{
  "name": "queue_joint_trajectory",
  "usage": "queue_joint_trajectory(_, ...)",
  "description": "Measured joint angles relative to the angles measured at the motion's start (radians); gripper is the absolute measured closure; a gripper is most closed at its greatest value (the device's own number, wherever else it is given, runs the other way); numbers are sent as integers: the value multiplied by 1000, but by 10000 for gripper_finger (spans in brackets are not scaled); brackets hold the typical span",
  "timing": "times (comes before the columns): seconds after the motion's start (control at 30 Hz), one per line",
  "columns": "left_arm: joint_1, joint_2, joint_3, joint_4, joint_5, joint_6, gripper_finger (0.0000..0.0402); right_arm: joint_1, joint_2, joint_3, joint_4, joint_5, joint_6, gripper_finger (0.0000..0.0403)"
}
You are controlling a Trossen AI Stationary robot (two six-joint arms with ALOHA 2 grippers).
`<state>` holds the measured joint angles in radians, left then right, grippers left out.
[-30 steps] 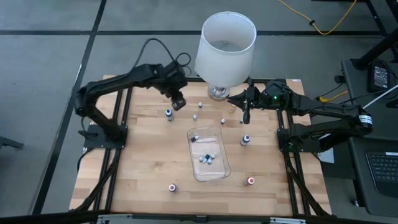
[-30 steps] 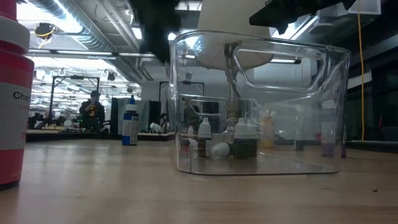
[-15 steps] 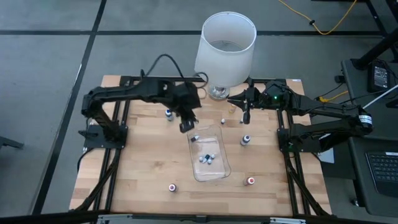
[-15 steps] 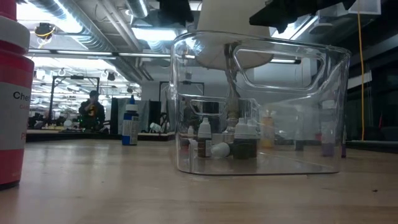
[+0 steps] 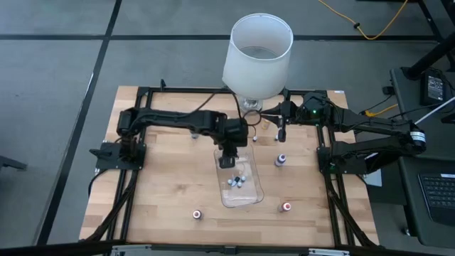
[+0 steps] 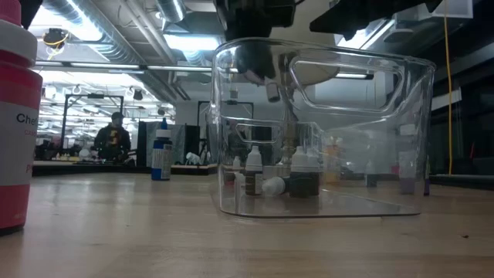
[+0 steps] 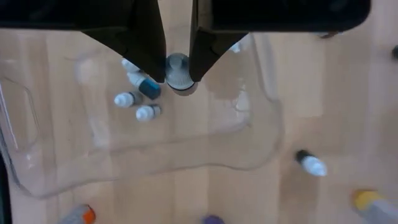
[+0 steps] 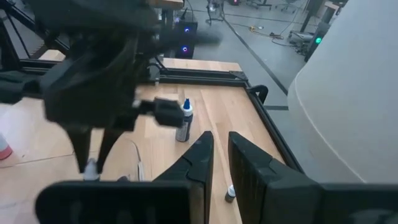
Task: Pick & Place food coloring
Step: Put the small red food coloring bottle into the transparent bin
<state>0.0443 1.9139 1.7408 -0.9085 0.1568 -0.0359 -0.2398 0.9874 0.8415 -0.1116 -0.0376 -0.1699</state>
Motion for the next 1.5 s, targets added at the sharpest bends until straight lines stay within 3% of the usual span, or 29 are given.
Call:
queue_joint_trajectory(0.57, -77, 61, 0, -10, -83, 220, 356, 0, 1, 0, -1, 2, 4, 350)
queue_joint_trajectory(1.03, -91, 217, 0, 14, -74, 245, 358, 0, 1, 0, -31, 2, 10, 350)
queue_joint_trajectory(1.5, -91, 231, 0, 27, -67, 260, 324, 0, 1, 0, -35, 16, 1, 350)
